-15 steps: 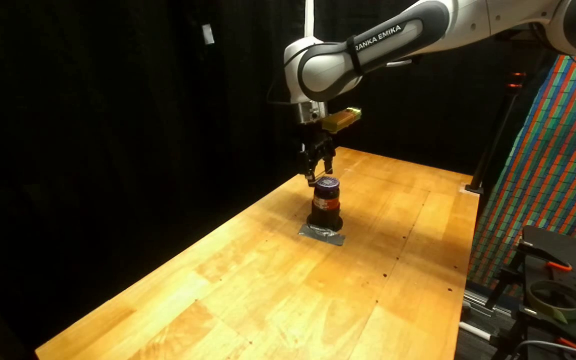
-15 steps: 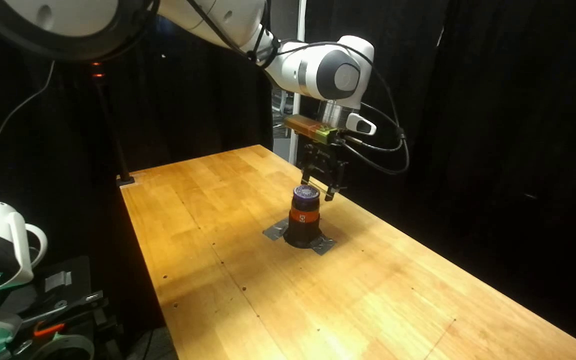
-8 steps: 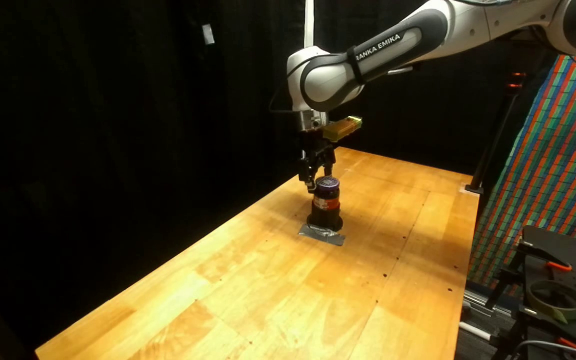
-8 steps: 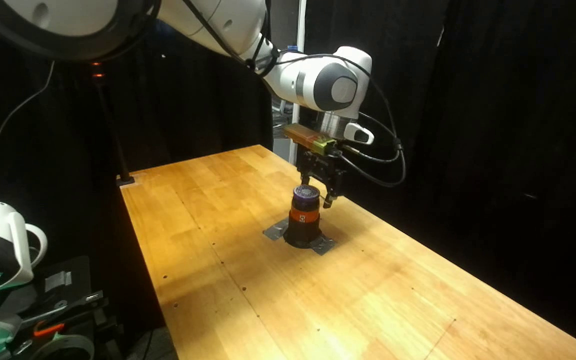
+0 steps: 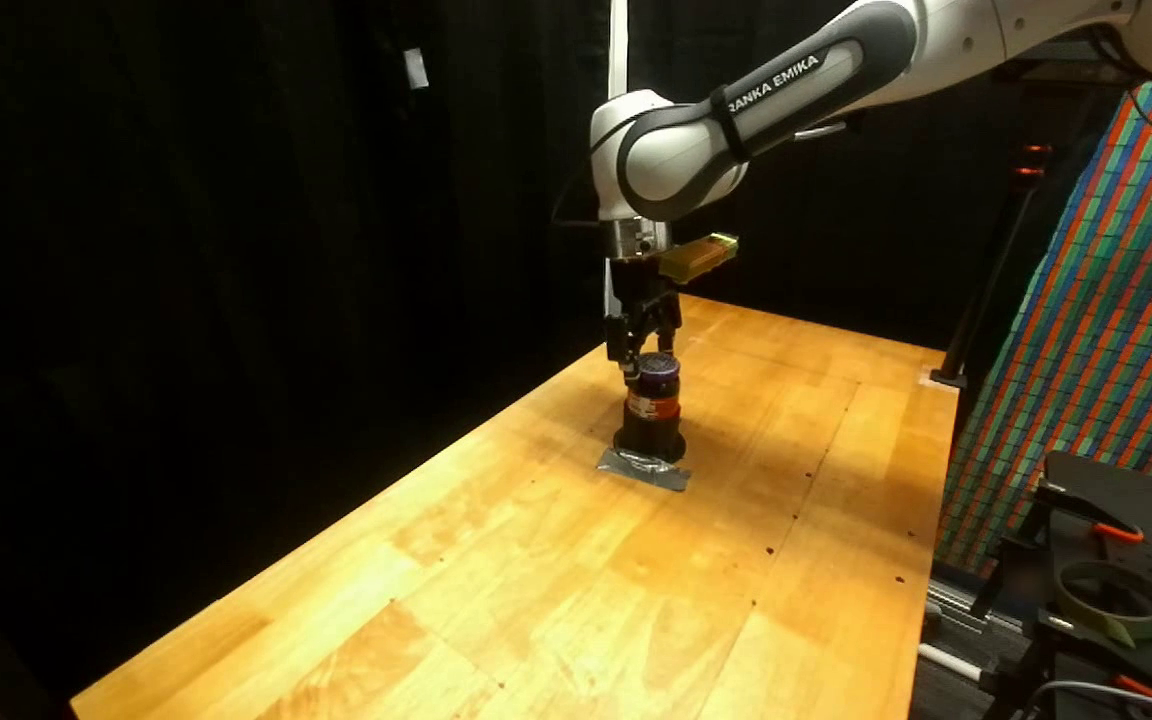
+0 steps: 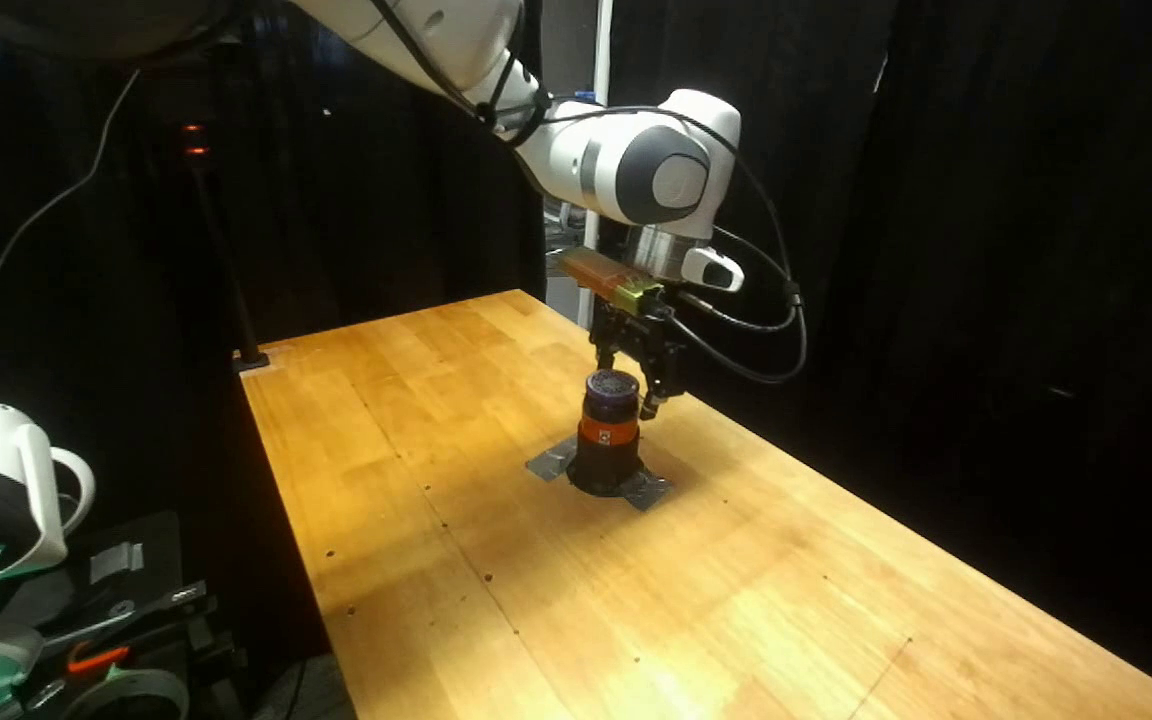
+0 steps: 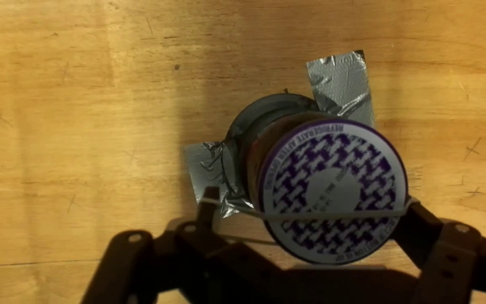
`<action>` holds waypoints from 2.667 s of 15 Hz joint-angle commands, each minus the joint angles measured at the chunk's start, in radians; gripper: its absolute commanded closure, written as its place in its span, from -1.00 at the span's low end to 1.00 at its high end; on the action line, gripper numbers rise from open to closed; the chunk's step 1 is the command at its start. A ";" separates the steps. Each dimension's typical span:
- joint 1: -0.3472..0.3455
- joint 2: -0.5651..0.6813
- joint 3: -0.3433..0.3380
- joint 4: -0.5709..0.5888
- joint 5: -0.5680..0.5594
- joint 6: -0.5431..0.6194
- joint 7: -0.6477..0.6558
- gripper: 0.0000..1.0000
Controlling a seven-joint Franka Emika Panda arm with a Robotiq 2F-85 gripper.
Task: Put the rubber band on the jar.
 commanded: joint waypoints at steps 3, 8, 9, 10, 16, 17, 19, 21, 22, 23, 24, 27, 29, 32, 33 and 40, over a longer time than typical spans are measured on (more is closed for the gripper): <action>-0.028 -0.182 0.008 -0.276 0.072 0.148 0.009 -1.00; -0.040 -0.252 0.019 -0.438 0.132 0.240 -0.008 -1.00; -0.040 -0.269 0.018 -0.475 0.138 0.272 -0.005 -1.00; -0.040 -0.286 0.016 -0.510 0.143 0.303 -0.002 -1.00; -0.038 -0.384 0.016 -0.712 0.164 0.582 0.012 -0.17; -0.035 -0.402 0.015 -0.748 0.167 0.649 0.018 -0.02; -0.029 -0.438 0.022 -0.830 0.177 0.804 0.020 0.29; -0.019 -0.464 0.026 -0.906 0.163 0.945 0.027 0.59; -0.012 -0.482 0.027 -0.948 0.156 1.008 0.031 0.72; -0.007 -0.490 0.026 -0.984 0.148 1.073 0.028 0.84; 0.000 -0.498 0.021 -1.017 0.138 1.146 0.026 0.87; 0.012 -0.515 0.016 -1.116 0.113 1.365 0.007 0.90; 0.007 -0.508 0.034 -1.161 0.103 1.520 -0.010 0.83; -0.033 -0.472 0.083 -1.206 0.021 1.746 0.000 0.84; -0.050 -0.457 0.095 -1.217 -0.026 1.816 0.016 0.85; -0.189 -0.543 0.152 -1.295 -0.399 1.675 0.198 0.08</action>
